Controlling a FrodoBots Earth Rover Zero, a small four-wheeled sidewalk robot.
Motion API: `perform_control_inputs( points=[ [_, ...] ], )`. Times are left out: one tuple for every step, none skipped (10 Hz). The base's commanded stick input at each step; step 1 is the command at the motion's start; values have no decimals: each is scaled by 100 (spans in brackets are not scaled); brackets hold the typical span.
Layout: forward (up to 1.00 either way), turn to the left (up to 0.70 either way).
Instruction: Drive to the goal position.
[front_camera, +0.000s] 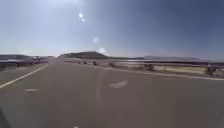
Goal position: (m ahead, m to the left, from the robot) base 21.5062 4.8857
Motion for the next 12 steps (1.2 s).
perform_control_inputs(
  points=[
    [70,27],
    [70,0],
    [70,0],
    [70,0],
    [70,0],
    [70,0],
    [70,27],
    [70,27],
    [70,27],
    [70,27],
    [70,22],
    [70,10]
  ],
)
